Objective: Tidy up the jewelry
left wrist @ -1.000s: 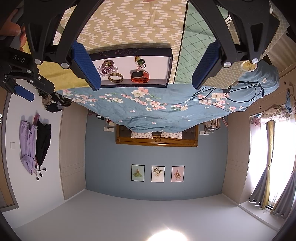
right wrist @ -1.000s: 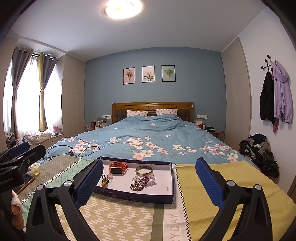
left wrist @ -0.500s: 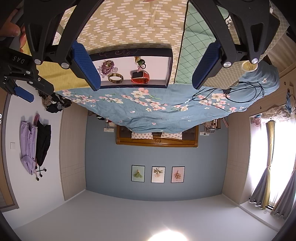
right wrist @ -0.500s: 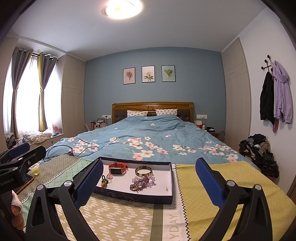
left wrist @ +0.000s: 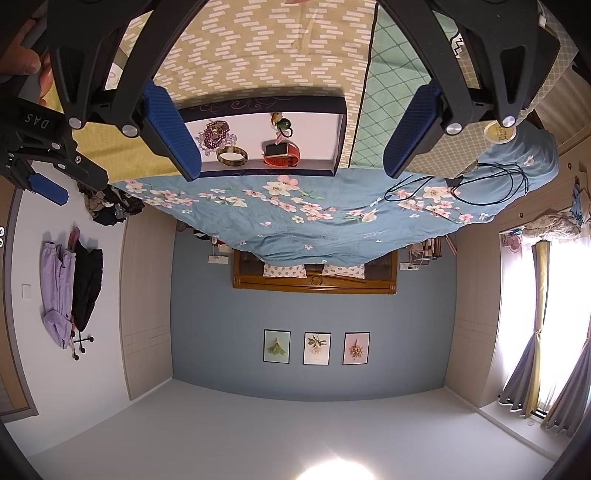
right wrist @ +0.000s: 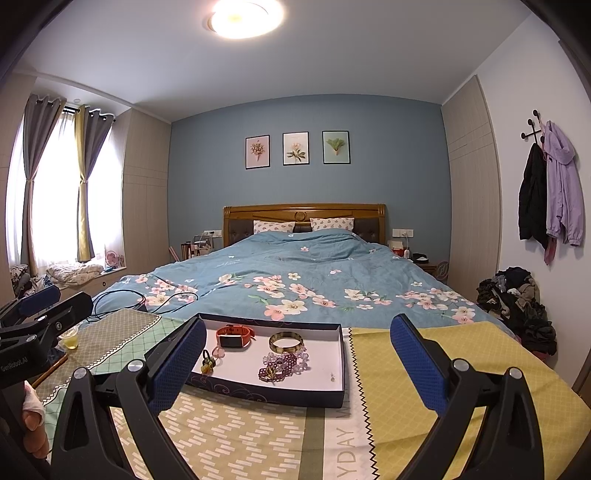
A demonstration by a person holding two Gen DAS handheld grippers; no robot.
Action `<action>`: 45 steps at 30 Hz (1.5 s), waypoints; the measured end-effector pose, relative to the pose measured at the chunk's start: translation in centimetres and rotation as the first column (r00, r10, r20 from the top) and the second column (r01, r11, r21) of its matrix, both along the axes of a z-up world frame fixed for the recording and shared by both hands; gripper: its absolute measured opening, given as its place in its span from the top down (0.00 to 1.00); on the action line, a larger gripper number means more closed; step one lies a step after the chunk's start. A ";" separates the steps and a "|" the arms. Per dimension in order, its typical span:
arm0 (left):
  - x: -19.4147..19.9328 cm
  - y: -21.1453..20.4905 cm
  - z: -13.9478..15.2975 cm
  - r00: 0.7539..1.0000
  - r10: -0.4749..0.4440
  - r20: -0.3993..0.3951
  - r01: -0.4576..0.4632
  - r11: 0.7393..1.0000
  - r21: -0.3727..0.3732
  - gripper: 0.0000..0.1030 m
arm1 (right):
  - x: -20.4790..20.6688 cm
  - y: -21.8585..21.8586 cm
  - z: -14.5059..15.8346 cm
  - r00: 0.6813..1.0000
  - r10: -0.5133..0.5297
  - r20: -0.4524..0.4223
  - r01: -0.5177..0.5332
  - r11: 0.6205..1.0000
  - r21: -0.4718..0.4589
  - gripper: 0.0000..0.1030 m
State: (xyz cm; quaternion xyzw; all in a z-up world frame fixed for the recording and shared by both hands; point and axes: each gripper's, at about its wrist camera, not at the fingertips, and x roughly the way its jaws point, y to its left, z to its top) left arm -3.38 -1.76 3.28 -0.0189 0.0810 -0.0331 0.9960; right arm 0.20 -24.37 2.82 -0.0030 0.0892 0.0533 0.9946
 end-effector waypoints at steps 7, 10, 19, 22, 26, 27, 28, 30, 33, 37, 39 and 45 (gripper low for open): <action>0.0 -0.1 -0.1 1.000 0.000 -0.001 0.000 1.000 0.000 0.05 | 0.0 0.0 0.0 1.000 -0.002 0.001 0.002 1.000 0.000 0.06; 0.0 0.0 0.0 1.000 0.000 -0.001 0.000 1.000 0.000 0.05 | 0.0 0.0 0.0 1.000 -0.002 0.000 0.002 1.000 -0.003 0.06; 0.1 -0.2 -0.3 1.000 -0.002 -0.003 0.002 1.000 -0.001 0.05 | 0.2 0.0 0.0 1.000 -0.002 -0.001 0.002 1.000 0.001 0.06; 0.1 -0.2 -0.5 1.000 0.001 -0.003 -0.001 1.000 0.000 0.05 | 0.2 0.0 0.0 1.000 -0.001 -0.002 0.001 1.000 0.001 0.06; 0.3 -0.2 -0.9 1.000 0.006 -0.013 -0.006 1.000 -0.007 0.05 | 0.4 -0.1 -0.2 1.000 0.003 -0.008 -0.003 1.000 0.001 0.06; 0.4 -0.1 -1.0 1.000 0.008 -0.014 -0.008 1.000 -0.005 0.05 | 0.3 -0.1 -0.3 1.000 0.003 -0.009 -0.003 1.000 0.001 0.06; 0.5 -0.1 -1.2 1.000 0.008 -0.014 -0.008 1.000 -0.004 0.05 | 0.3 -0.1 -0.4 1.000 0.003 -0.011 -0.003 1.000 0.000 0.06; 0.7 0.1 -1.2 1.000 0.006 -0.022 -0.006 1.000 0.000 0.05 | 0.6 -0.2 -0.5 1.000 0.003 -0.017 -0.003 1.000 0.001 0.06; 1.1 0.1 -1.5 0.999 0.010 -0.041 -0.010 1.000 -0.002 0.05 | 0.8 -0.2 -0.7 1.000 0.000 -0.029 0.000 1.000 -0.001 0.06; 1.5 0.0 -1.8 0.999 0.015 -0.049 -0.015 1.000 0.007 0.05 | 1.3 -0.3 -1.2 0.999 -0.003 -0.054 0.003 1.000 0.004 0.06; 2.0 0.1 -2.1 0.998 0.014 -0.064 -0.014 1.000 0.001 0.05 | 1.4 -0.2 -1.3 0.998 -0.001 -0.058 0.001 1.000 0.002 0.06; 3.7 0.5 -2.9 0.991 0.009 -0.135 -0.010 1.000 -0.002 0.05 | 2.7 -1.1 -2.0 0.993 -0.012 -0.117 0.010 1.000 -0.022 0.06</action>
